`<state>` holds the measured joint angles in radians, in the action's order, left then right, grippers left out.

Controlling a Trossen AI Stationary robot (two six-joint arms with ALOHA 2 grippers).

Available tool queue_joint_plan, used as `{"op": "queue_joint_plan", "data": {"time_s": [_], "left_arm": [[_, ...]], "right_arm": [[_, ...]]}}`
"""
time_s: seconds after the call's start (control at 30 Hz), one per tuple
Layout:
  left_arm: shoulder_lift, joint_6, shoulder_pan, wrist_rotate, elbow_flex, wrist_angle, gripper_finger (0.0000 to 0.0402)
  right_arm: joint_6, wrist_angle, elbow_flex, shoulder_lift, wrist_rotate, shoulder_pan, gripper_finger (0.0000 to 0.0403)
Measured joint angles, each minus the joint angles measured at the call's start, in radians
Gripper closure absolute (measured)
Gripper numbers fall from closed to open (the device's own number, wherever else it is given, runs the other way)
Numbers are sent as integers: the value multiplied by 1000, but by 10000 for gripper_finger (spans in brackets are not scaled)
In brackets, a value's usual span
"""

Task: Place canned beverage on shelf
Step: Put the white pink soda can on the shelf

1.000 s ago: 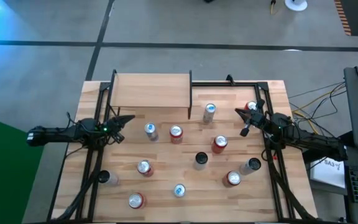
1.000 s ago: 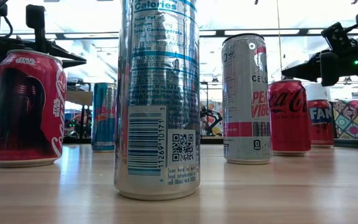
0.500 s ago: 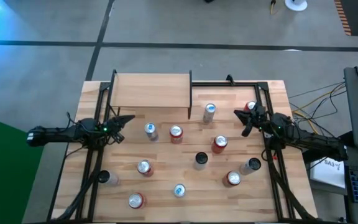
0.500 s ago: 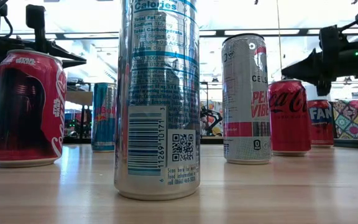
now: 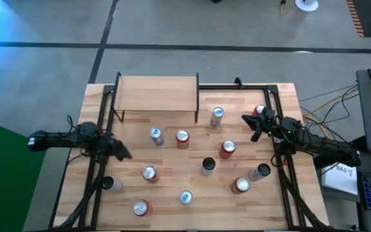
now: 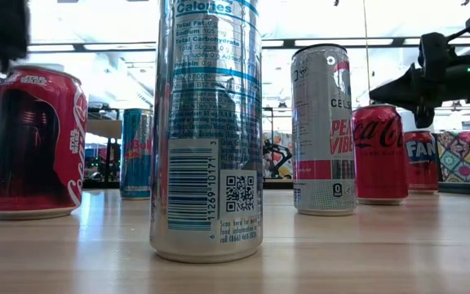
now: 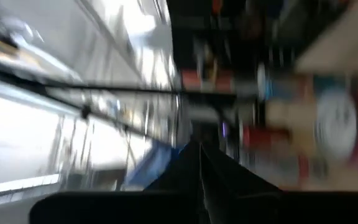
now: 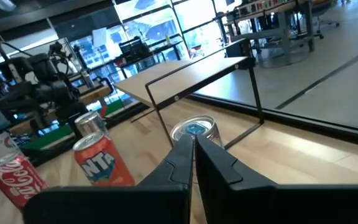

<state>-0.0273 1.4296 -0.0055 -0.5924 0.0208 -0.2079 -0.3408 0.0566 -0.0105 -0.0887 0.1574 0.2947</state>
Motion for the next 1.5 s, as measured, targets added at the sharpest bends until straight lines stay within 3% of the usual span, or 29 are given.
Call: {"op": "queue_joint_plan", "data": {"time_s": [0.1, 0.33, 0.43, 0.6, 0.67, 0.73, 0.8, 0.9, 1.0, 1.07, 1.13, 1.33, 1.5], "left_arm": [[0, -28, 0, -81, 0, -25, 402], [0, -21, 0, -69, 0, -27, 402], [5, 71, 1, -32, 0, -87, 402], [0, 7, -1, -283, -1, -120, 402], [8, -188, -1, -281, 6, -196, 402], [0, -506, -1, -202, 33, -291, 402], [-5, -776, -1, -49, 67, -363, 402], [-13, -1056, -1, 236, 133, -357, 402], [-26, -1347, -1, 522, 203, -228, 402], [-41, -1491, -1, 628, 243, -94, 402], [-67, -1576, -1, 617, 270, -5, 402], [-170, -1722, -2, 383, 317, -18, 402], [-266, -1818, -1, 342, 357, -12, 402]], "right_arm": [[0, 0, 0, 0, 0, 0, 394], [-8, 0, 0, 0, 0, 0, 394], [-26, 0, 0, 0, 0, 0, 394], [-29, 0, 0, 0, 0, 0, 394], [-58, -1, 0, 0, 0, 0, 394], [-78, -1, 0, 0, 0, 0, 394], [-98, -1, 0, 0, 0, 0, 394], [-129, 0, 0, -2, 0, 0, 394], [-177, -5, 0, -5, -1, 0, 394], [-236, -14, 0, -6, -6, 0, 394], [-283, -16, 0, -9, -31, 0, 394], [-415, -20, 0, -11, -143, 0, 394], [-410, -21, -29, -12, -139, 0, 394]]}}
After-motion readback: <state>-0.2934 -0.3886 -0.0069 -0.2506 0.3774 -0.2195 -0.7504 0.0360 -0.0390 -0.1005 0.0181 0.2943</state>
